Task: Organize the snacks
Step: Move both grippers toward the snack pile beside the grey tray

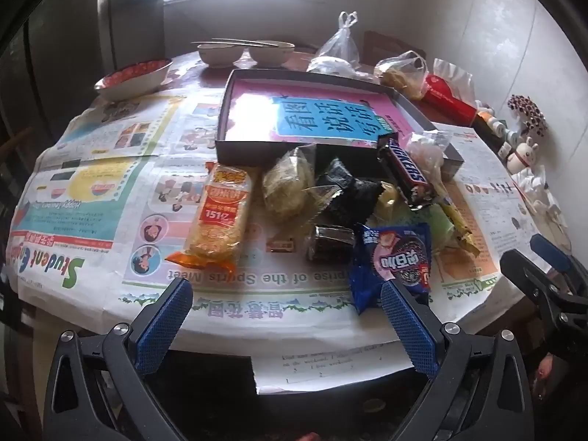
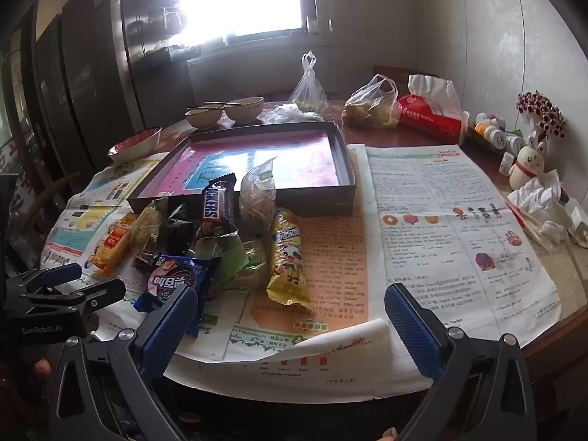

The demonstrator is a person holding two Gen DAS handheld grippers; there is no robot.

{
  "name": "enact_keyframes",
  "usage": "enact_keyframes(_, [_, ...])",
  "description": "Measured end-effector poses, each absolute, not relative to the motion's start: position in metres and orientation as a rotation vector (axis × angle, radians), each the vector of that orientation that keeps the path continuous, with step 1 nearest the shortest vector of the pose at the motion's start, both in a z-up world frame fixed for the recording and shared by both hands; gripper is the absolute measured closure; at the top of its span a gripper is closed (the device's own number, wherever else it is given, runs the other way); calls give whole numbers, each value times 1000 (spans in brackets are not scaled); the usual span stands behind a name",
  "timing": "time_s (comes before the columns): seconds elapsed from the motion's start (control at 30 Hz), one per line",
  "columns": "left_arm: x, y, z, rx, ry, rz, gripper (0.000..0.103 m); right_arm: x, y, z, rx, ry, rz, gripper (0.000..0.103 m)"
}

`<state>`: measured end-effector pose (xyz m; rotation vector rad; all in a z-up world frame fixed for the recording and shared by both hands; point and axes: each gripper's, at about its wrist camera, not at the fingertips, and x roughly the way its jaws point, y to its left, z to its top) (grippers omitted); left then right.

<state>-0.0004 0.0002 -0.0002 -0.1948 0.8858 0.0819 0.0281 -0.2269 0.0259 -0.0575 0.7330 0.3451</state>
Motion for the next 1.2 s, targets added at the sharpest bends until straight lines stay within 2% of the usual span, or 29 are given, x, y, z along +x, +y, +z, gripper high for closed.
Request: enact_keyframes(1.2, [-2, -9, 0, -150, 893, 98, 1, 28, -222, 22, -85, 736, 339, 0])
